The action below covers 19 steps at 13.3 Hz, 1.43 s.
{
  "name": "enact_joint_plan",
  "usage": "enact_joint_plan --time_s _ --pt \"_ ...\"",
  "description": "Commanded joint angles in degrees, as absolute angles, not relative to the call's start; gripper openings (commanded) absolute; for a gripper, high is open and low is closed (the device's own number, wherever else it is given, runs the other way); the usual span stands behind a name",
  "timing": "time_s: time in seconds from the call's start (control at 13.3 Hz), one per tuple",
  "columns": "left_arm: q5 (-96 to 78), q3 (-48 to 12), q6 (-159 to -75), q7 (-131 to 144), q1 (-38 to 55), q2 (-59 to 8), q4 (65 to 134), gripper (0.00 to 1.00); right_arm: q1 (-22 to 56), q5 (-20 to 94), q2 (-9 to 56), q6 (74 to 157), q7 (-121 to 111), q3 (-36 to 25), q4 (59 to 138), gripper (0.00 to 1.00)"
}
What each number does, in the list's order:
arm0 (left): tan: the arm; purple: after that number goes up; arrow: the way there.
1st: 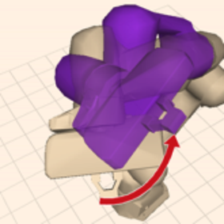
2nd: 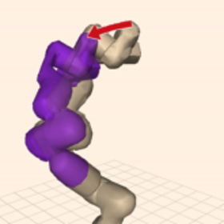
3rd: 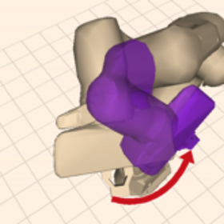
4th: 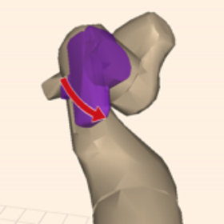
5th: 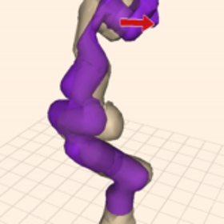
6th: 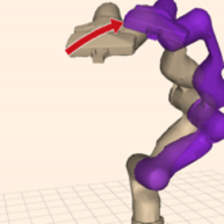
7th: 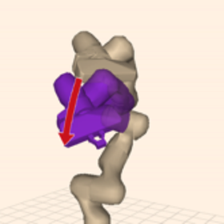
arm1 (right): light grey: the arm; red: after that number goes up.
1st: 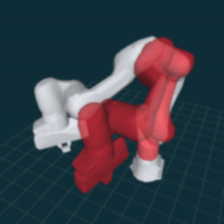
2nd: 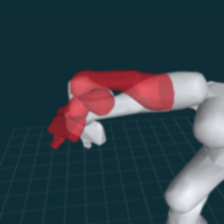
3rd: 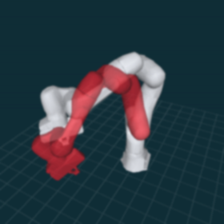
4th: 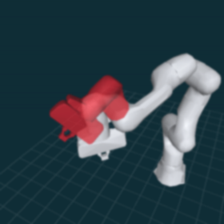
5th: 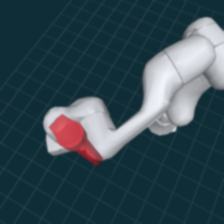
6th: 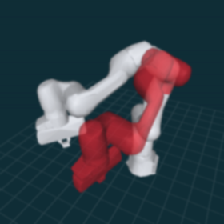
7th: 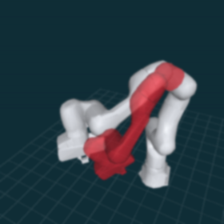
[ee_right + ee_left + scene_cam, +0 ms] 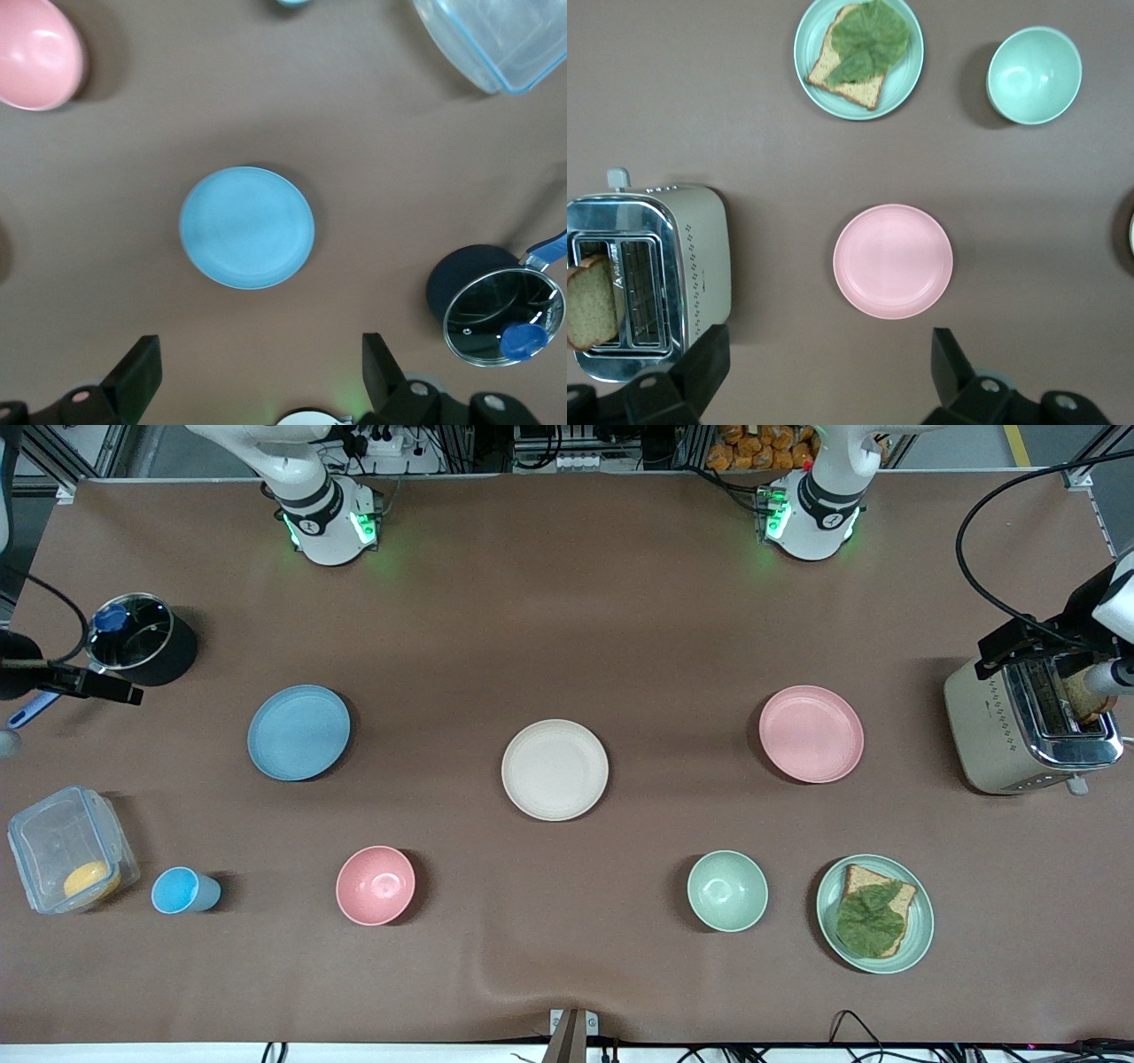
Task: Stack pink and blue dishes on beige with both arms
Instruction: 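Reach both grippers to the rims of the blue and pink plates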
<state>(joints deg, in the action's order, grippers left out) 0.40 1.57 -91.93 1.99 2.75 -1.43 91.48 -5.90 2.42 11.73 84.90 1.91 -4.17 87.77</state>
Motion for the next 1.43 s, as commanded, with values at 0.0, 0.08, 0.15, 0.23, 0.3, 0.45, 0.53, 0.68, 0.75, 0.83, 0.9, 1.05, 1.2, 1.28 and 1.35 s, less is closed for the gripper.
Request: enact_joint_plan --time_s 0.0,0.08,0.15,0.23,0.3,0.45,0.53,0.68,0.75,0.83,0.9,1.05,1.2,1.28,1.35 --pt "0.1 1.6 -90.5 0.9 1.4 -8.1 90.4 1.0 -8.3 3.6 11.1 92.6 -4.6 -3.3 97.2 1.0" --pt "0.1 1.6 -90.5 0.8 1.3 -10.7 90.6 1.0 -9.0 3.6 11.1 95.7 -7.9 -3.2 100.2 1.0" --pt "0.1 1.6 -90.9 0.7 1.4 -13.3 90.8 1.0 -9.6 3.6 11.1 99.2 -10.3 -3.2 103.3 1.0" --pt "-0.3 1.5 -91.7 0.7 1.5 -15.9 90.9 1.0 -9.9 3.7 11.2 103.1 -12.0 -3.2 106.1 1.0" --pt "-0.2 1.4 -93.6 -0.3 1.8 -17.5 91.6 1.0 -10.4 3.8 11.4 107.4 -13.8 -3.2 109.5 1.0" --pt "0.1 1.5 -97.5 -10.1 2.0 -22.3 92.1 1.0 -10.8 6.0 12.0 117.2 -18.3 -3.2 116.9 1.0" --pt "0.0 1.4 -99.0 -11.8 1.3 -23.4 92.9 1.0 -11.1 6.6 13.3 120.6 -20.4 -3.2 119.1 1.0" --pt "-0.6 1.3 -106.9 -13.5 -0.1 -22.2 102.2 1.0 -11.8 6.9 16.9 123.7 -24.5 -3.2 119.6 1.0" --pt "-0.6 1.1 -114.7 -16.2 -0.6 -20.1 109.2 1.0 -12.0 7.3 18.4 124.7 -25.6 -3.2 119.6 1.0" --pt "-0.7 1.1 -121.4 -19.6 -0.6 -20.1 113.9 1.0 -12.0 7.4 19.8 125.2 -26.2 -3.2 119.6 1.0" --pt "-0.8 1.1 -125.0 -22.6 -1.7 -21.0 115.6 1.0 -11.9 7.4 21.0 125.8 -27.0 -3.1 119.5 1.0" --pt "-0.9 0.7 -127.1 -26.6 -3.3 -23.0 115.9 1.0 -11.4 7.4 23.1 127.0 -27.2 -2.9 119.5 1.0" --pt "-2.4 0.5 -127.5 -26.8 -3.6 -23.6 116.0 1.0 -10.6 7.4 25.0 128.0 -27.2 -2.8 119.4 1.0" --pt "-4.8 0.4 -127.5 -27.4 -3.4 -24.8 116.1 1.0 -10.1 7.4 25.7 128.5 -27.2 -2.8 119.4 1.0" --pt "-7.0 0.1 -127.5 -29.0 -3.6 -25.5 116.0 1.0 -9.9 7.4 26.3 128.5 -27.2 -2.8 119.4 1.0"
